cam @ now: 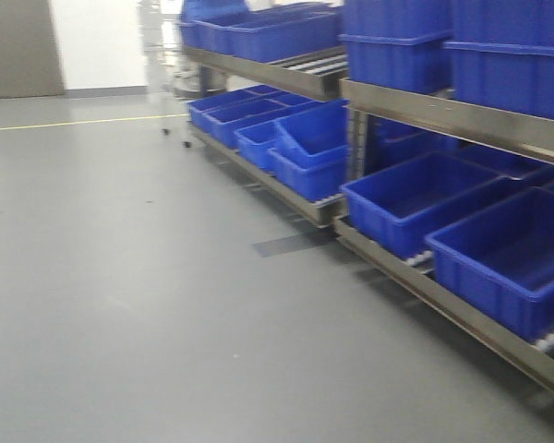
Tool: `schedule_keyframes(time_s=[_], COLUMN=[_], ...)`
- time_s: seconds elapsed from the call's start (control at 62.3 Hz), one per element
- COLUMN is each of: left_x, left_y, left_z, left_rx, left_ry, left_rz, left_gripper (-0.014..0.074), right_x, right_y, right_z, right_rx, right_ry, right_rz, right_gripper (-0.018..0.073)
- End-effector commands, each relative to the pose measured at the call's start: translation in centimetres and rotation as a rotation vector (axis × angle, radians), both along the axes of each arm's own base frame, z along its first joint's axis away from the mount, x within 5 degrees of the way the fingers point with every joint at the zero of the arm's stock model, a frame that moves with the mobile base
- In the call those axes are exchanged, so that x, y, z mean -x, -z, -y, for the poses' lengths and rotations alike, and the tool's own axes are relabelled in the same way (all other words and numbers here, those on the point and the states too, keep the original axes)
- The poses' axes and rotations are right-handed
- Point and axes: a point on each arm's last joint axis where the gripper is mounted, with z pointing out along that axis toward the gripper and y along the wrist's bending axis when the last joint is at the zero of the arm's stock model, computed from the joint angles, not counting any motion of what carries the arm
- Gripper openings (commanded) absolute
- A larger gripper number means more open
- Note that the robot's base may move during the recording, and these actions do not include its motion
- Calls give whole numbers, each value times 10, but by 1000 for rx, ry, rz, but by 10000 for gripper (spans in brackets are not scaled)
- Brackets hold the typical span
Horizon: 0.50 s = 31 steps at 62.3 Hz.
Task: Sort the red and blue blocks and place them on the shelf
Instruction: 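Turn the base away from the counter holding both cubes, then drive forward down the aisle carrying both cubes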
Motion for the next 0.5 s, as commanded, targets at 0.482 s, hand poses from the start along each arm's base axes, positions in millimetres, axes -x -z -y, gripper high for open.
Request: schedule_keyframes(time_s=[0.482], left_x=[1], left_y=[-20], left_z=[0], left_rx=[28], left_ry=[2], left_rz=[124], left_gripper=[125], right_x=[0], right_y=[-16], right_z=[1], right_rx=[-10], right_ry=[11], right_rz=[101], right_gripper=[44])
